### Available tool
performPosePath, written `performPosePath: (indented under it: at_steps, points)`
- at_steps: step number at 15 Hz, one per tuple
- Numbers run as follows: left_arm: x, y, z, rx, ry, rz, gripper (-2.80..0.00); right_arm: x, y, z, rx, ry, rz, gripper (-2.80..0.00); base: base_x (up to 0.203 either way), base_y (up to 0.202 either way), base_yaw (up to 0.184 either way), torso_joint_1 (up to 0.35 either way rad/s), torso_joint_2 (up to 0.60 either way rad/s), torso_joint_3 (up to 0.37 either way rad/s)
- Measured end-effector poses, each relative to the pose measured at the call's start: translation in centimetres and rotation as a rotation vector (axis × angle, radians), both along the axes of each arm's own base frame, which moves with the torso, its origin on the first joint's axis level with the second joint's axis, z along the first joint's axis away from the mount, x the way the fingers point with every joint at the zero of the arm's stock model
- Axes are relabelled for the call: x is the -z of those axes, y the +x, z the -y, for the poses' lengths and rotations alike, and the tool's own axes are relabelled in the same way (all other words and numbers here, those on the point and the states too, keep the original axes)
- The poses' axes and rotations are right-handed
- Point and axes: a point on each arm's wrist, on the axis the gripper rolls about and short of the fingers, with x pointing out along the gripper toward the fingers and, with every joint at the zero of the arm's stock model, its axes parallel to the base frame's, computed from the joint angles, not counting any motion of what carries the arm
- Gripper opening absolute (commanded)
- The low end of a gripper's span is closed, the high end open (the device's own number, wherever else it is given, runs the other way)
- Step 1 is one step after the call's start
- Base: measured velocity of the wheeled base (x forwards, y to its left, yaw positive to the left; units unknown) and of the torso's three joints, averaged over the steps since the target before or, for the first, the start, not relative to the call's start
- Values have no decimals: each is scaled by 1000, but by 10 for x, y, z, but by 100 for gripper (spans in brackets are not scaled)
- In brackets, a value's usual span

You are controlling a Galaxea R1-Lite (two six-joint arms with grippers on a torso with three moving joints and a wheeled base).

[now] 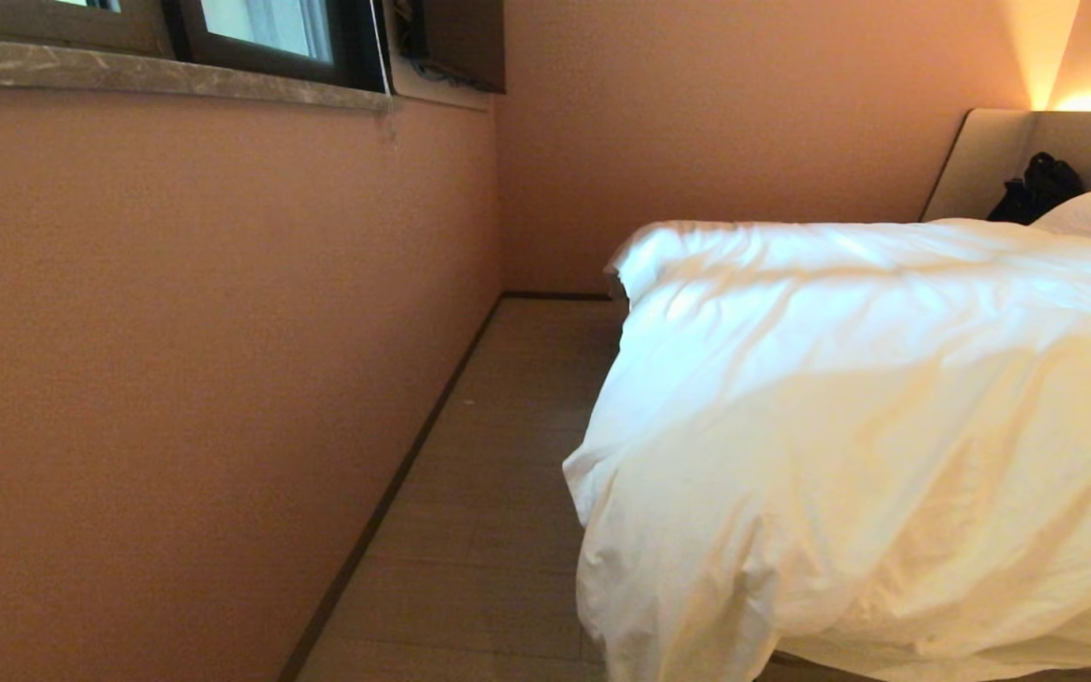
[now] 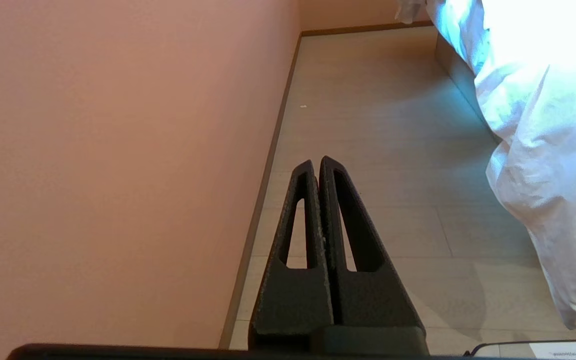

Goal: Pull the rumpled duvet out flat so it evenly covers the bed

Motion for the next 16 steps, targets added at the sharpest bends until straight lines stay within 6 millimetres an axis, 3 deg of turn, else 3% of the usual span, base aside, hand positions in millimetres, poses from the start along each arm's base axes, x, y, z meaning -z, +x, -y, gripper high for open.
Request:
performPosePath:
  at_steps: [3,16]
  points:
    - [0,0,0,-1,-7,1,-280,0,0,0,1,0,0,-280,-73,0,0,7,2,-1]
    - [0,0,0,-8,-22,2,-280,0,0,0,1,0,0,-280,-179,0,1,0,1,3]
